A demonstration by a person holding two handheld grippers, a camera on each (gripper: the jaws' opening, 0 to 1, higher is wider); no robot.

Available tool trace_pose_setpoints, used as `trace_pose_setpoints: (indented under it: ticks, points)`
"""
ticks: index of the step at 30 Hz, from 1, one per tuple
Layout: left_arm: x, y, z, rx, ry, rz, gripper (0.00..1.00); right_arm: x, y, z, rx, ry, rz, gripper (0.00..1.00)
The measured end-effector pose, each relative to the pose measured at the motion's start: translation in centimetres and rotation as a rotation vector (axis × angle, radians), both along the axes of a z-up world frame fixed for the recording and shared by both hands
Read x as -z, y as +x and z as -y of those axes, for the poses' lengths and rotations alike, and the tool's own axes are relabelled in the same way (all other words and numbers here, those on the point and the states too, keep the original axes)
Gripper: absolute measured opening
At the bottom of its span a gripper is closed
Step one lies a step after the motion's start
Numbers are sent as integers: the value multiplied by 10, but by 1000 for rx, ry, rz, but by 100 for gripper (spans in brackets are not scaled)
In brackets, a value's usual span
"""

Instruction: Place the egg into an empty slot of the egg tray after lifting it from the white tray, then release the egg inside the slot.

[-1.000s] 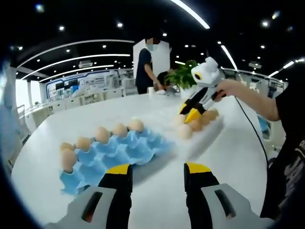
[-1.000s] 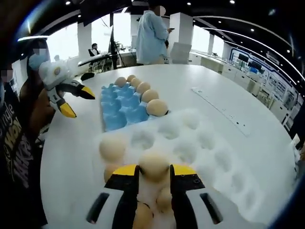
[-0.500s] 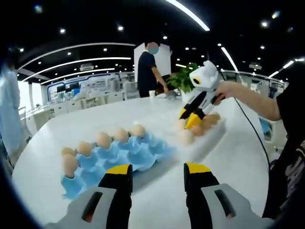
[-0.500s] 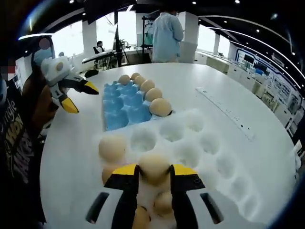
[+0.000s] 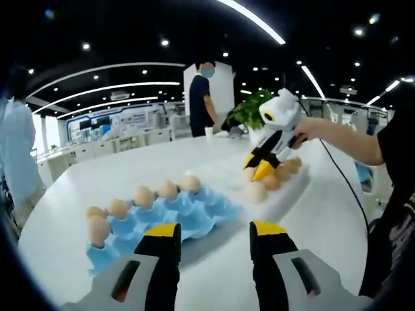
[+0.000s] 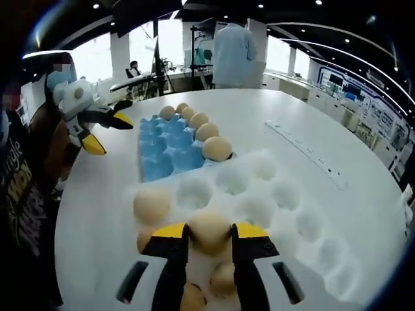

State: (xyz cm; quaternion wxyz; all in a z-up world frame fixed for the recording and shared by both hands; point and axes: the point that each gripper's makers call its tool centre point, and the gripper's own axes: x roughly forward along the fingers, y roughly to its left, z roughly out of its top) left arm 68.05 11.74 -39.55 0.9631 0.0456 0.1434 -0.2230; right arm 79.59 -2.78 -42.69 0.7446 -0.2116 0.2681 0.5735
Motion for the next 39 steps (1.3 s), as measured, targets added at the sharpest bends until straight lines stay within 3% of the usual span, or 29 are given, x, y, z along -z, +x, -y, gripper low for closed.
trace_pose_setpoints:
  ticks: [8,16,39]
  points:
    - [-8,-2,2,11,6,17,43,-1,0,0,38,26,-40,28]
    - [0,-6,0,3,1,2,43,-8,-1,1,72,72,-83,28]
    - [1,-6,8,26,-33,13,43,-38,-7,-18,77,93,-40,28]
